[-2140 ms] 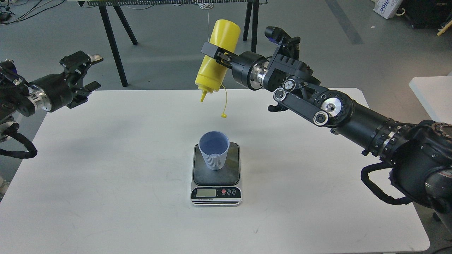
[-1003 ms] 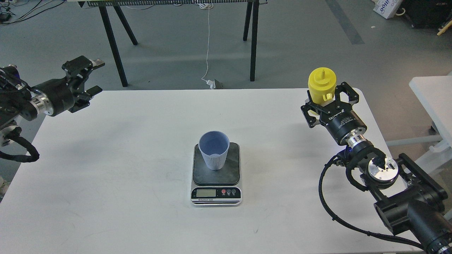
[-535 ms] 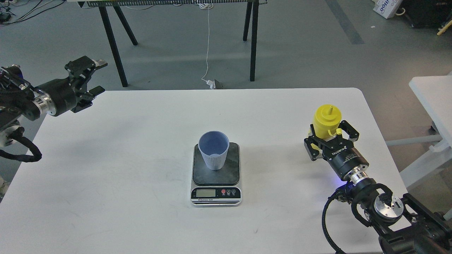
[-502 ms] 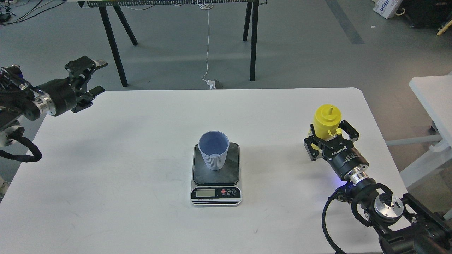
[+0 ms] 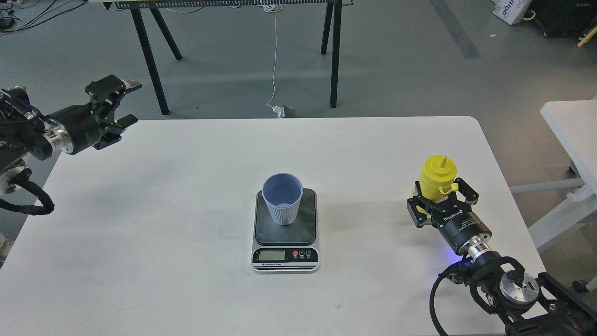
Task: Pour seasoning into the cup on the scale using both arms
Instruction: 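Set the bottle on the table and open the right gripper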
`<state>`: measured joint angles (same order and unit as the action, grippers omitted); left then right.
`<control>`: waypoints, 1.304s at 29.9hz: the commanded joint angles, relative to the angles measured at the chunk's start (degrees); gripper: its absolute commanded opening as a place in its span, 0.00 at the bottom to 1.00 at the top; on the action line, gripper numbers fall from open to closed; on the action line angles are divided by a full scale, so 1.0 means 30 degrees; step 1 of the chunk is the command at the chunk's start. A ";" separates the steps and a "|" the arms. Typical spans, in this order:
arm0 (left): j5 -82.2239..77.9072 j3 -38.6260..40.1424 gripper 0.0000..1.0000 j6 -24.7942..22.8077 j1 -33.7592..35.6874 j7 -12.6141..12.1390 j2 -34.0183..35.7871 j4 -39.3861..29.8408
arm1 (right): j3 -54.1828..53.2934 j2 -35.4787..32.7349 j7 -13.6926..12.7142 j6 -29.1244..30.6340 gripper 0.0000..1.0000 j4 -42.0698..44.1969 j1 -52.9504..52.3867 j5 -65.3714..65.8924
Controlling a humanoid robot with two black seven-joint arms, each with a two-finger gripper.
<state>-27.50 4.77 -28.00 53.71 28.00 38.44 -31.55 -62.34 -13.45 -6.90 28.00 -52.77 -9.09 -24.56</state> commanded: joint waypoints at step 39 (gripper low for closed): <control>-0.0034 -0.0068 1.00 0.0000 -0.0002 0.0000 -0.0010 -0.0001 | -0.0283 -0.3835 0.0396 -0.0001 0.99 -0.4847 0.6662 0.0100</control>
<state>-27.60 4.59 -28.00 53.65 28.00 38.30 -31.58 -63.11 -22.67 -6.06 28.01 -64.32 8.54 -24.45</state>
